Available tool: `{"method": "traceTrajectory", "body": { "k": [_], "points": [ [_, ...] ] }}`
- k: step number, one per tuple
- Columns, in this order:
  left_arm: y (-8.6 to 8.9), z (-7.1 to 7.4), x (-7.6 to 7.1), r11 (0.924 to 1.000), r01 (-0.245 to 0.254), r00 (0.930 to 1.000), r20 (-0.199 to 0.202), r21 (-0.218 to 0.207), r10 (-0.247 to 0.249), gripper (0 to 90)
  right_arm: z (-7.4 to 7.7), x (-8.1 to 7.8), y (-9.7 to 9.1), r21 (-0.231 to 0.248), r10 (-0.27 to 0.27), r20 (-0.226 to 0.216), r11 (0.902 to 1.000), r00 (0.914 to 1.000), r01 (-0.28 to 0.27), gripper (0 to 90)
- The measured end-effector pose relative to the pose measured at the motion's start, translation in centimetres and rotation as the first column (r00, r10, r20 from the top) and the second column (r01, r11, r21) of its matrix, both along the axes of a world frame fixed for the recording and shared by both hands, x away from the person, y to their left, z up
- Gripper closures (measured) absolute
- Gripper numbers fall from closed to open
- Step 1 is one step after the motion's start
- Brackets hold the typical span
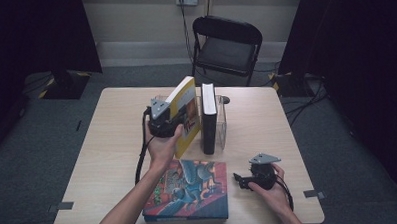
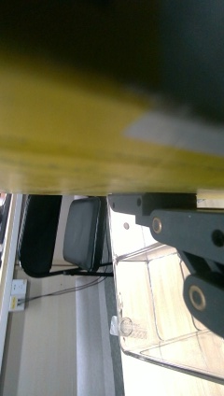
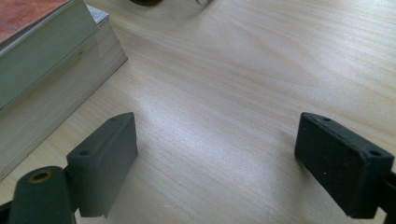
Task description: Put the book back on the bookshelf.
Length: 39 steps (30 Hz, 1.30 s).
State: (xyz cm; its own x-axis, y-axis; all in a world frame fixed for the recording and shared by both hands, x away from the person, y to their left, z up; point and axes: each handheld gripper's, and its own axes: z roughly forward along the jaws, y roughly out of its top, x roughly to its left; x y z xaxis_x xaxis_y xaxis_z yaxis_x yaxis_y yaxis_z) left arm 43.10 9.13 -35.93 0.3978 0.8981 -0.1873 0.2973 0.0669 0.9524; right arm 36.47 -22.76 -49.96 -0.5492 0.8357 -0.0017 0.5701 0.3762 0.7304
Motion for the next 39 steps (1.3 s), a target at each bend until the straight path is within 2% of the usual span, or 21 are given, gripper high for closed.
{"method": "traceTrajectory", "body": {
  "k": [3,7,12,22,25,32,39],
  "points": [
    [-0.3,-0.1,0.4,0.9998,-0.018,0.9998,-0.007,-0.006,0.018,75.6,0.0,0.0,0.0,0.000,0.002,0.000,1.0000,1.0000,-0.002,12.9],
    [-0.9,-0.3,1.0,0.9986,-0.045,0.9990,0.010,0.029,0.045,75.7,0.0,0.0,0.0,-0.001,0.003,0.002,1.0000,1.0000,-0.003,12.9],
    [-1.5,-0.6,1.6,0.9976,-0.069,0.9976,0.006,0.009,0.069,75.7,0.0,-0.1,0.0,0.000,0.008,0.000,1.0000,1.0000,-0.008,12.9],
    [-2.2,-1.0,2.9,0.9940,-0.104,0.9941,0.035,0.035,0.103,75.6,0.0,-0.1,-0.1,0.000,0.012,0.001,0.9999,0.9999,-0.012,12.9],
    [-2.4,-1.1,3.1,0.9925,-0.109,0.9929,0.052,0.055,0.107,75.6,0.0,-0.1,-0.1,0.000,0.013,0.002,0.9999,0.9999,-0.013,12.9],
    [-2.7,-1.2,3.3,0.9917,-0.117,0.9918,0.058,0.052,0.114,75.7,0.0,-0.1,-0.1,0.000,0.011,0.003,0.9999,0.9999,-0.011,12.9],
    [-3.1,-1.3,3.1,0.9906,-0.116,0.9915,0.068,0.073,0.111,75.6,0.0,-0.1,-0.1,0.000,0.011,0.002,0.9999,0.9999,-0.011,12.9]
  ]
}}
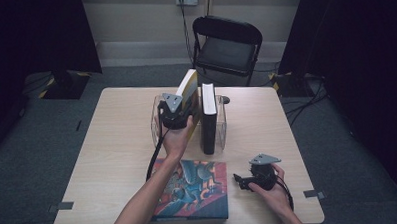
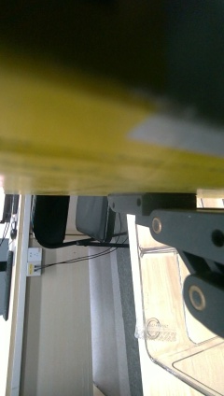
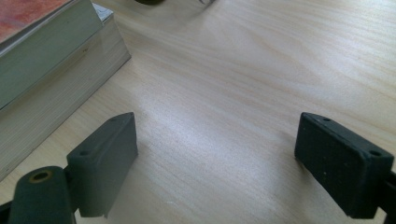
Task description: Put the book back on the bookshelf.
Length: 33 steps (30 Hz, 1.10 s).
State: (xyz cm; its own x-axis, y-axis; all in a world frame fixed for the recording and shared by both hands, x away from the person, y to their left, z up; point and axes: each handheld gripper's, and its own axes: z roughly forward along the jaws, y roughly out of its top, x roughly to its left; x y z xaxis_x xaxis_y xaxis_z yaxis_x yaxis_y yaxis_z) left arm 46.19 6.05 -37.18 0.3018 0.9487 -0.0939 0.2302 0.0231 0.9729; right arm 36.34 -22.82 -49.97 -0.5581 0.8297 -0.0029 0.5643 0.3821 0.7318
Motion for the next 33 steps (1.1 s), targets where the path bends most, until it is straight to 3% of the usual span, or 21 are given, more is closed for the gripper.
{"method": "traceTrajectory", "body": {
  "k": [15,33],
  "points": [
    [0.20,0.06,0.09,0.9998,-0.003,0.9999,-0.015,-0.021,0.003,75.4,0.00,0.01,0.02,0.001,-0.001,-0.001,1.0000,1.0000,0.001,12.9],
    [0.72,0.24,-0.10,1.0000,0.004,0.9998,-0.018,-0.002,-0.004,74.6,0.00,0.01,0.04,0.001,-0.003,-0.001,1.0000,1.0000,0.003,12.9]
  ]
}}
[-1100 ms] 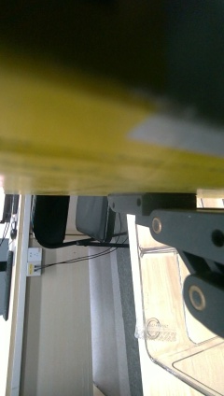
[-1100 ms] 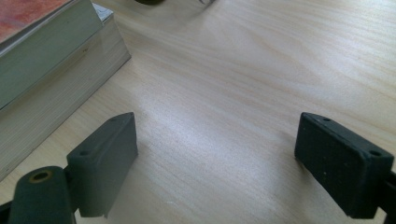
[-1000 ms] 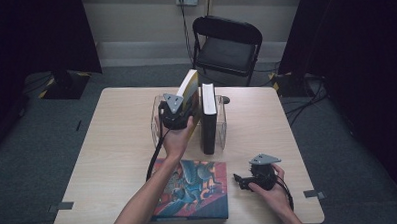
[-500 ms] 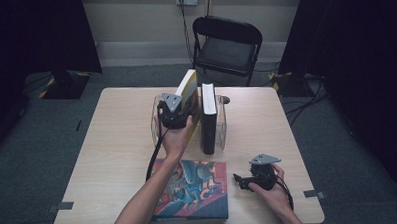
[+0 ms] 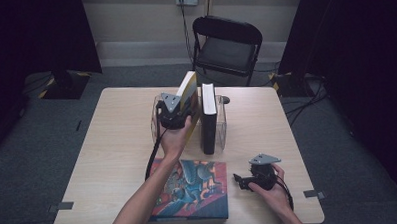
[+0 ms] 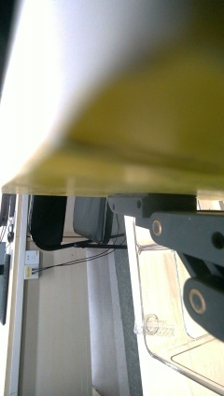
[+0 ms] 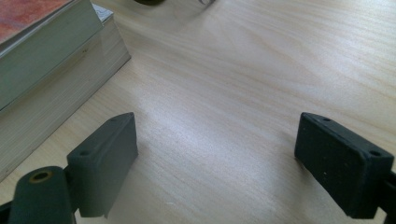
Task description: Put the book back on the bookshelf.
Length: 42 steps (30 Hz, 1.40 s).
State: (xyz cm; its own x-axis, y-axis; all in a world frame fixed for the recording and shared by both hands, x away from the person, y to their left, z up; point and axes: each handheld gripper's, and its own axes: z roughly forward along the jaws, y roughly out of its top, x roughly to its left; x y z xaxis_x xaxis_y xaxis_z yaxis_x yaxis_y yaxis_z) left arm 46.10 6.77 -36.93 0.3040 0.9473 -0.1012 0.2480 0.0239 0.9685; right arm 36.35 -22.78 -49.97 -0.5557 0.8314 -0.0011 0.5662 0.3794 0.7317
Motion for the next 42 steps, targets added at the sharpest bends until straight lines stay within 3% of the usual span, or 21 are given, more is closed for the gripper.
{"method": "traceTrajectory", "body": {
  "k": [8,17,21,24,28,31,34,36,38,42],
  "points": [
    [0.6,0.0,-0.2,0.9993,-0.036,0.9993,0.001,0.002,0.036,75.3,0.0,0.0,0.0,0.000,0.000,0.000,1.0000,1.0000,0.000,12.9],
    [0.1,-0.8,0.2,0.9993,-0.030,0.9993,-0.019,0.021,0.031,75.2,0.0,0.0,0.0,0.000,-0.001,-0.001,1.0000,1.0000,0.001,12.9],
    [-0.1,-1.4,0.4,0.9997,-0.026,0.9991,-0.032,-0.001,0.026,75.2,0.0,0.0,0.0,0.000,0.002,-0.001,1.0000,1.0000,-0.002,13.0],
    [-0.4,-1.7,0.5,0.9993,-0.032,0.9992,-0.023,0.021,0.032,75.2,0.0,0.0,0.0,0.001,0.002,-0.001,1.0000,1.0000,-0.002,13.1],
    [-0.7,-2.0,0.5,0.9991,-0.016,0.9998,-0.015,0.041,0.016,75.2,0.0,0.0,0.0,-0.001,0.008,0.000,1.0000,1.0000,-0.008,13.1],
    [-0.8,-2.2,0.6,0.9999,-0.007,0.9996,-0.027,0.014,0.008,75.1,0.0,0.0,0.0,-0.001,0.009,0.000,1.0000,1.0000,-0.009,13.1],
    [-0.8,-2.4,0.5,0.9996,0.009,0.9996,-0.027,0.026,-0.008,74.8,0.0,0.0,0.0,-0.002,0.009,0.001,1.0000,1.0000,-0.009,13.1],
    [-0.8,-2.2,0.4,0.9987,0.040,0.9984,-0.041,0.030,-0.038,74.0,0.0,0.0,0.0,-0.002,0.008,0.001,1.0000,1.0000,-0.008,13.1],
    [-0.8,-1.9,0.1,0.9983,0.046,0.9986,-0.029,0.035,-0.045,72.6,0.0,0.0,0.0,-0.003,0.007,0.001,1.0000,1.0000,-0.007,13.0],
    [-0.7,-1.1,-0.3,0.9975,0.066,0.9971,-0.040,0.025,-0.065,70.9,0.0,0.0,0.0,-0.003,0.005,0.000,1.0000,1.0000,-0.005,13.0]
  ]
}}
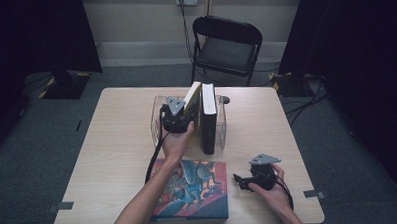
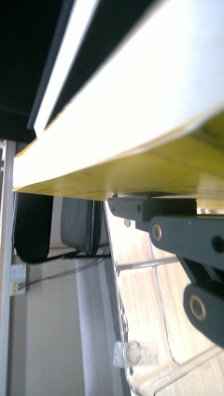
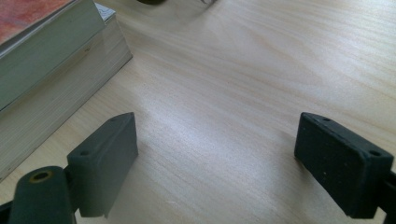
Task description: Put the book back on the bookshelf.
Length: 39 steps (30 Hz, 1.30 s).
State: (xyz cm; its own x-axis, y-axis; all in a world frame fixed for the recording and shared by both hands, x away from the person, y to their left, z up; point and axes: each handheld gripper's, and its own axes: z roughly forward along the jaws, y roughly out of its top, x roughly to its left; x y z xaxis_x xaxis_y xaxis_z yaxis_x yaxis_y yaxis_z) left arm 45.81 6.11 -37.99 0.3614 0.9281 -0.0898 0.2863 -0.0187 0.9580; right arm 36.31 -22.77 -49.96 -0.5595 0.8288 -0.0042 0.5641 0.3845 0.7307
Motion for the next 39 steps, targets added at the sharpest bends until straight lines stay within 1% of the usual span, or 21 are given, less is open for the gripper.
{"method": "traceTrajectory", "body": {
  "k": [5,8,10,13,14,15,17,21,22,23,25,28,30,31,32,33,34,35,37,38,39],
  "points": [
    [0.3,0.7,-0.2,0.9991,0.042,0.9977,-0.054,-0.003,-0.042,63.8,0.0,0.0,0.0,0.000,-0.002,0.000,1.0000,1.0000,0.002,13.0],
    [0.5,1.6,-0.1,0.9971,0.074,0.9899,-0.123,0.017,-0.071,60.0,0.0,0.0,0.0,0.000,-0.002,0.000,1.0000,1.0000,0.002,13.0],
    [0.6,2.3,-0.1,0.9959,0.085,0.9863,-0.144,0.031,-0.080,59.3,0.0,0.0,0.0,0.001,-0.001,0.000,1.0000,1.0000,0.001,13.0],
    [0.9,3.6,0.1,0.9937,0.107,0.9751,-0.198,0.034,-0.098,56.2,0.0,0.0,0.0,0.000,-0.002,0.000,1.0000,1.0000,0.002,13.0],
    [0.9,4.1,0.2,0.9920,0.118,0.9698,-0.220,0.045,-0.105,56.0,0.0,0.0,0.0,0.001,-0.002,-0.001,1.0000,1.0000,0.002,13.0],
    [0.9,4.6,0.4,0.9906,0.130,0.9611,-0.251,0.044,-0.115,54.7,0.0,0.0,0.0,0.001,-0.001,0.000,1.0000,1.0000,0.001,13.0],
    [1.0,5.4,1.0,0.9869,0.154,0.9354,-0.328,0.046,-0.131,52.8,0.0,0.0,0.1,0.002,-0.003,-0.001,1.0000,1.0000,0.003,13.0],
    [0.9,6.5,2.2,0.9838,0.165,0.9025,-0.413,0.070,-0.122,53.9,0.0,0.0,0.1,0.002,-0.002,-0.002,1.0000,1.0000,0.002,13.0],
    [0.9,6.6,2.5,0.9822,0.174,0.8875,-0.443,0.071,-0.126,53.6,0.0,0.0,0.1,0.002,-0.002,-0.002,1.0000,1.0000,0.002,13.0],
    [1.0,6.8,2.7,0.9817,0.180,0.8810,-0.454,0.064,-0.132,53.3,0.0,0.0,0.1,0.002,-0.002,-0.002,1.0000,1.0000,0.002,13.0],
    [1.0,7.2,3.1,0.9820,0.176,0.8746,-0.469,0.069,-0.123,53.9,0.0,0.0,0.1,0.002,-0.001,-0.002,1.0000,1.0000,0.001,13.0],
    [0.9,7.7,3.7,0.9796,0.187,0.8552,-0.503,0.074,-0.126,53.6,0.0,0.0,0.1,0.003,-0.002,-0.002,1.0000,1.0000,0.002,13.0],
    [0.8,8.0,3.9,0.9808,0.183,0.8537,-0.506,0.067,-0.125,55.1,0.0,0.0,0.1,0.003,-0.001,-0.002,1.0000,1.0000,0.001,13.0],
    [0.7,8.1,4.1,0.9812,0.183,0.8501,-0.511,0.062,-0.126,56.1,0.0,0.0,0.1,0.003,-0.002,-0.002,1.0000,1.0000,0.002,13.0],
    [0.7,8.3,4.2,0.9795,0.187,0.8463,-0.519,0.076,-0.121,60.2,0.0,0.0,0.1,0.003,-0.002,-0.003,1.0000,1.0000,0.002,13.0],
    [0.6,8.3,4.3,0.9820,0.173,0.8492,-0.517,0.076,-0.109,64.1,0.0,0.0,0.1,0.003,-0.002,-0.003,1.0000,1.0000,0.002,13.0],
    [0.6,8.4,4.4,0.9826,0.165,0.8461,-0.524,0.085,-0.097,66.3,0.0,0.0,0.1,0.002,-0.003,-0.002,1.0000,1.0000,0.003,13.0],
    [0.4,8.5,4.4,0.9815,0.162,0.8489,-0.522,0.103,-0.086,67.9,0.0,0.0,0.1,0.003,-0.002,-0.003,1.0000,1.0000,0.002,13.0],
    [0.3,8.7,4.2,0.9819,0.123,0.8664,-0.498,0.144,-0.036,73.1,0.0,0.0,0.1,0.002,-0.002,-0.003,1.0000,1.0000,0.002,13.0],
    [0.3,8.7,4.2,0.9811,0.117,0.8689,-0.494,0.155,-0.025,74.6,0.0,0.0,0.1,0.002,-0.003,-0.002,1.0000,1.0000,0.003,13.0],
    [0.5,8.6,4.2,0.9843,0.094,0.8719,-0.490,0.149,-0.008,75.3,0.0,0.0,0.1,0.002,-0.003,-0.002,1.0000,1.0000,0.003,13.0]
  ]
}}
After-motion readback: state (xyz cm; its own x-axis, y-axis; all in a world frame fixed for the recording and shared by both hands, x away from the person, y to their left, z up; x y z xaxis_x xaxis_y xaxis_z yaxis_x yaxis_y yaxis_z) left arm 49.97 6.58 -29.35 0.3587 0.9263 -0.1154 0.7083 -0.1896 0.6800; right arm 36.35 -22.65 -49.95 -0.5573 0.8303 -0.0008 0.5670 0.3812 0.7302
